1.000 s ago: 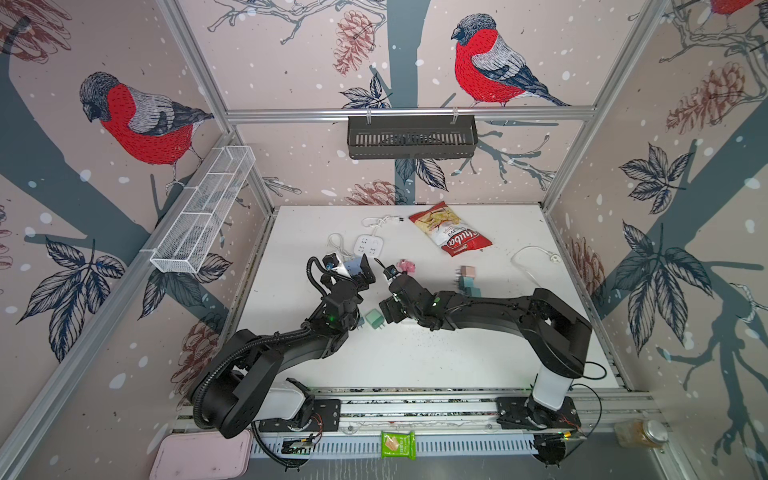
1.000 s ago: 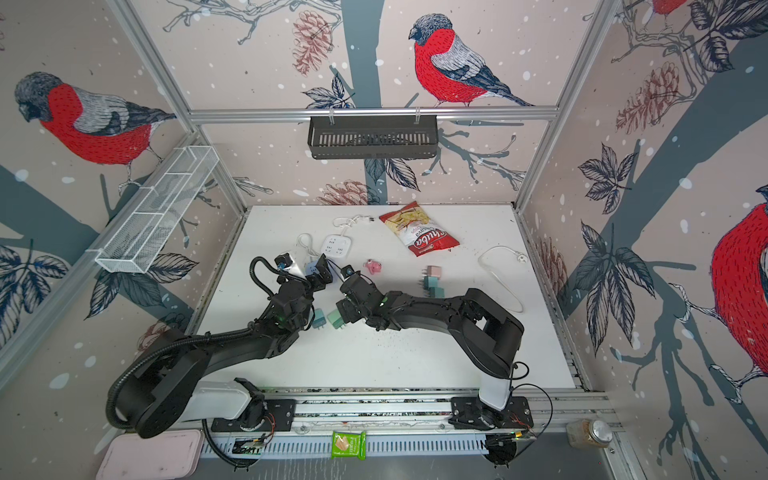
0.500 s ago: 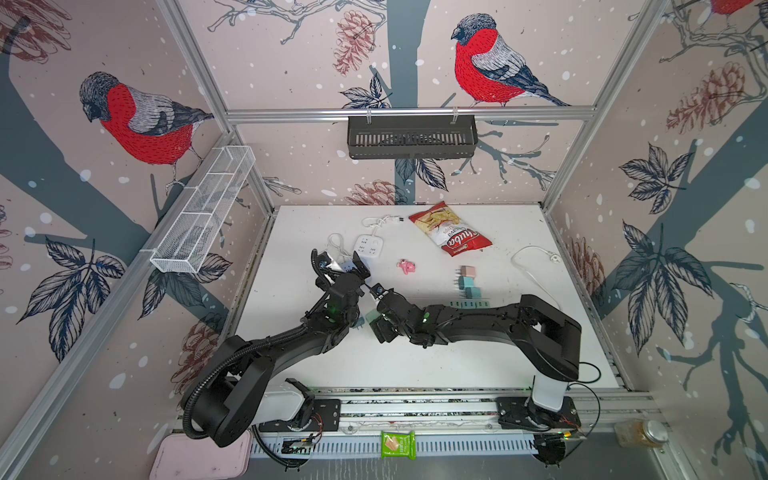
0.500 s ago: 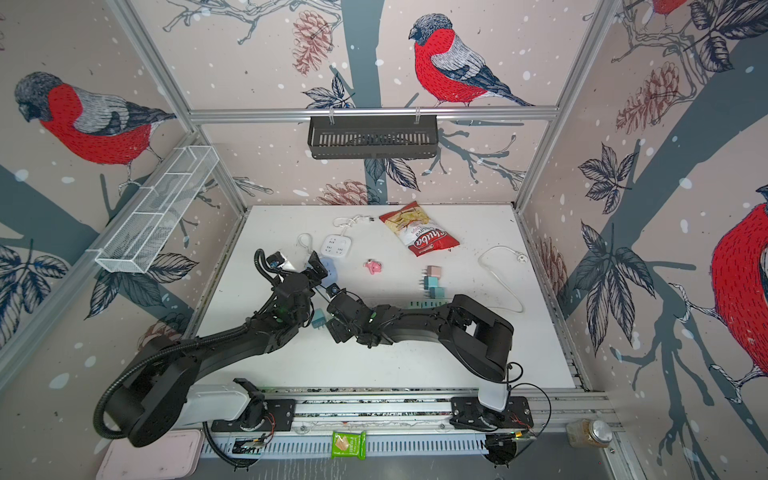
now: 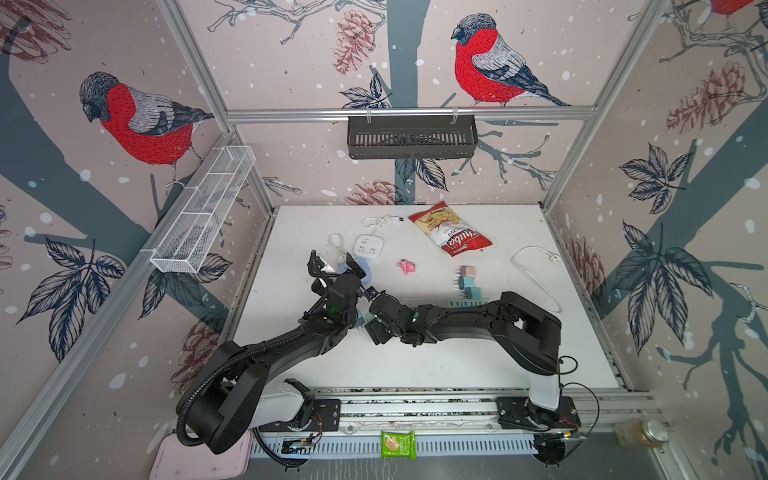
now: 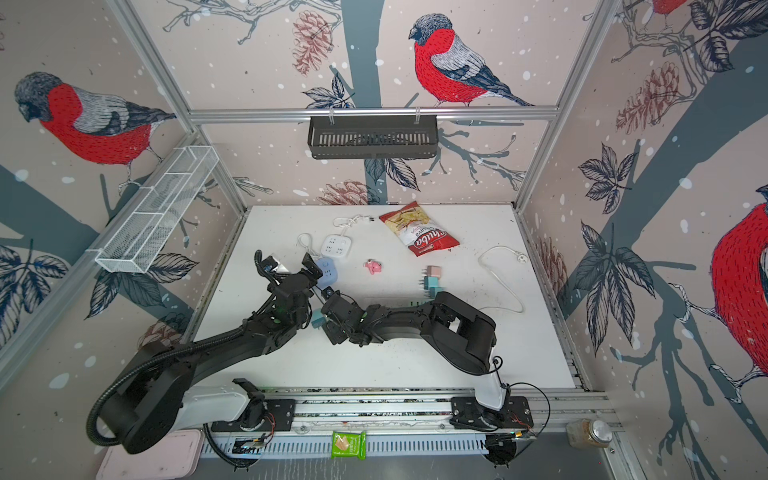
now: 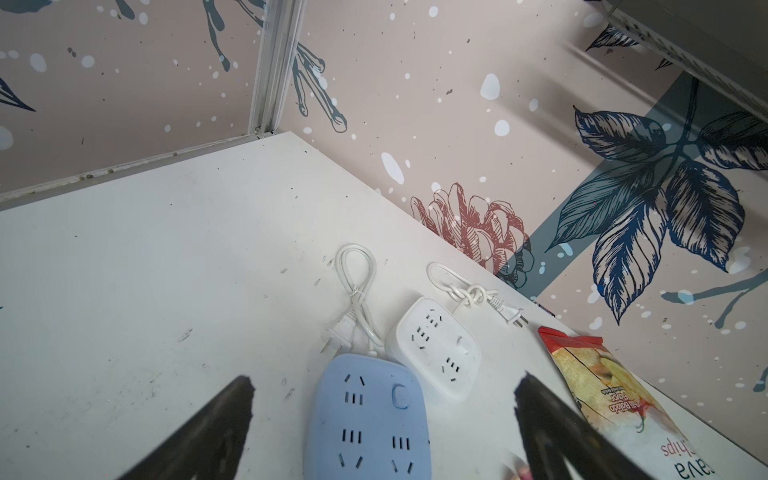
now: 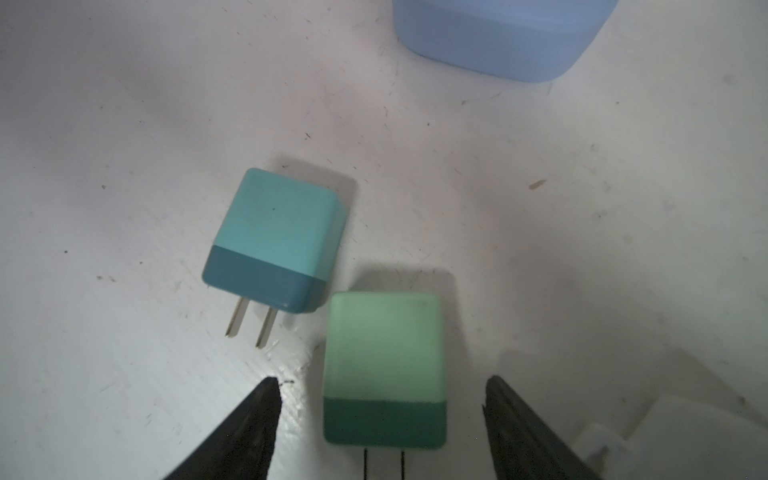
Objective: Insert the plug
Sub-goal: 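Close the right gripper on the green adapter and lift it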
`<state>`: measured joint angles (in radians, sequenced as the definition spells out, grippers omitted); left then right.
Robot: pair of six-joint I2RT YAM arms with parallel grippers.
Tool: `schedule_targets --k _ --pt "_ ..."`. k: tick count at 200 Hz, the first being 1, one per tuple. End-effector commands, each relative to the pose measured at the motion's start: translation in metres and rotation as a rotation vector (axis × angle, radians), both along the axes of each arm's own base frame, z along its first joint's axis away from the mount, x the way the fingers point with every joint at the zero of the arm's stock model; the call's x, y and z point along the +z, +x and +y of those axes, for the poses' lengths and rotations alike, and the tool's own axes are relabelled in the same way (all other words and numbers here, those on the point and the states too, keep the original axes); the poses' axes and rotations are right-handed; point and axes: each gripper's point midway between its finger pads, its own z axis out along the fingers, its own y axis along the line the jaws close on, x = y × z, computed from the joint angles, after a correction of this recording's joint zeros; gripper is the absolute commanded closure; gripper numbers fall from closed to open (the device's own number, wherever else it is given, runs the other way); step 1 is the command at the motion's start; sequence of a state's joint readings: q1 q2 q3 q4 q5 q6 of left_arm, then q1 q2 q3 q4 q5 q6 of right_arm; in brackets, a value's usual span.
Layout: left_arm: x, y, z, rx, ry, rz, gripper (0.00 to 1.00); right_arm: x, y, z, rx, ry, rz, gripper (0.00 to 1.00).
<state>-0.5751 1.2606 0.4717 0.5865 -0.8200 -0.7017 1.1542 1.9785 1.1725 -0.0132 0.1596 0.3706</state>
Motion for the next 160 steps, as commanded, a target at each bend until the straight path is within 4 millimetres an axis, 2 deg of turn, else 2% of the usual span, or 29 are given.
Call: schedule_targets --k 1,46,102,128,160 --pt "0.003 -0.002 0.006 0.035 -0.027 -0.022 0.02 -0.008 0.0 0.002 -0.007 -0.021 0.009 0.25" --pt "0.002 -0.002 0.006 0.034 -0.027 -0.02 0.02 -0.018 -0.001 0.002 -0.006 -0.039 0.019 0.34" --pt "0.004 -0.004 0.008 0.043 -0.011 -0.024 0.02 -0.005 -0.002 -0.005 -0.014 0.006 -0.004 0.48" --pt "0.01 -0.002 0.002 0.004 0.019 -0.019 0.02 0.014 0.002 -0.012 -0.034 0.051 -0.048 0.55" --pt "0.021 -0.002 -0.007 -0.011 0.068 -0.004 0.02 0.059 0.008 -0.028 -0.056 0.155 -0.133 0.63"
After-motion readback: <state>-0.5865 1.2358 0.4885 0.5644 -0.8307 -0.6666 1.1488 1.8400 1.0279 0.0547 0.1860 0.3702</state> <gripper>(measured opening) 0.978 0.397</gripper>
